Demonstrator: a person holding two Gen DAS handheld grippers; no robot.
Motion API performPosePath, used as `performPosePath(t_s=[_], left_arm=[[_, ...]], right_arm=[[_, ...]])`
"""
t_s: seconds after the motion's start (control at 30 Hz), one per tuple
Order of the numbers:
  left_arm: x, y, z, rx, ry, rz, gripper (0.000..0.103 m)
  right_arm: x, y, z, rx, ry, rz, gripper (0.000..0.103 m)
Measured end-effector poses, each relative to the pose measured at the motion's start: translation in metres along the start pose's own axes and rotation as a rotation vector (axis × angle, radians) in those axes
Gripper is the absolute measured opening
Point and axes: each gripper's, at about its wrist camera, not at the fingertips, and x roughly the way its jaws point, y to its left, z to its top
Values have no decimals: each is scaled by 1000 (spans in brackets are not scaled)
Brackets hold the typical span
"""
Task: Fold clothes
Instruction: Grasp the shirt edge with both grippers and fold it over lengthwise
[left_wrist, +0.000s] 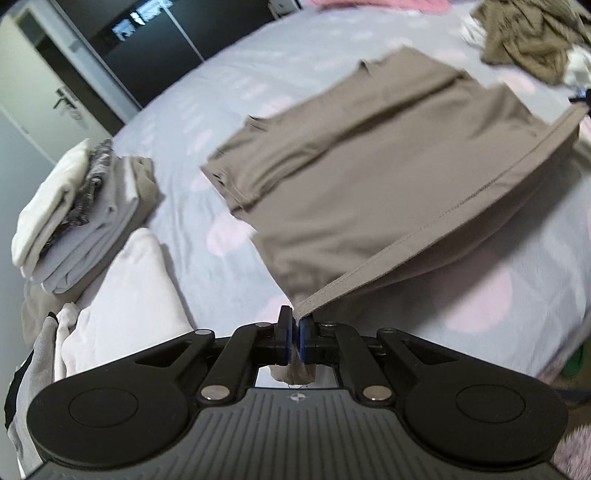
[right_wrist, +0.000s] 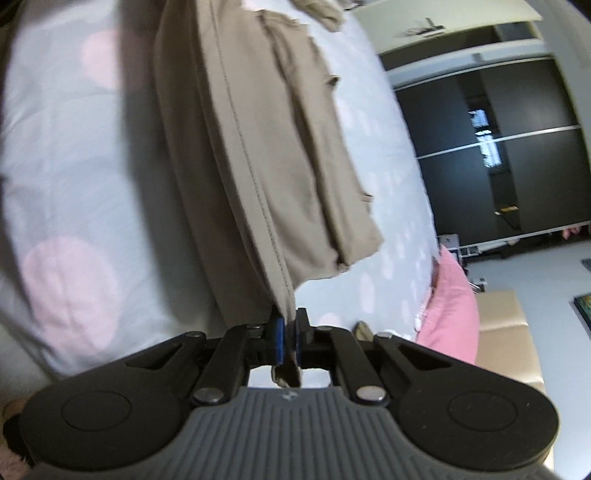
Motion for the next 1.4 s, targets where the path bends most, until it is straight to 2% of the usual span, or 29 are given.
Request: performPosePath(t_s=[0.27,0.53,0.77,0.93,1.17,1.3,1.4], left_arm=[[-3,14,10,-74,-42,10,2],[-11,34,32,-145,-89,0,1],[-27,68,76,-138,-160,-2,1],[-28,91,120,-88,-204,37,1],[24,123,170,-83,-116,10,1],[67,133,189,-90,-66,-6,1],[102,135,200,-86,-34,-19,1]], right_arm=[[2,-9,3,38,-10,-56,6],[2,-49,12,141,-24,-117,5],[7,-110,22,222,-67,-140,5],[19,-153,37,237,-103,-142,5],[70,-193,57,248,-98,-54,5],[120,-206,69,279,-53,28,5],[158,-206,77,281,-15,51,5]])
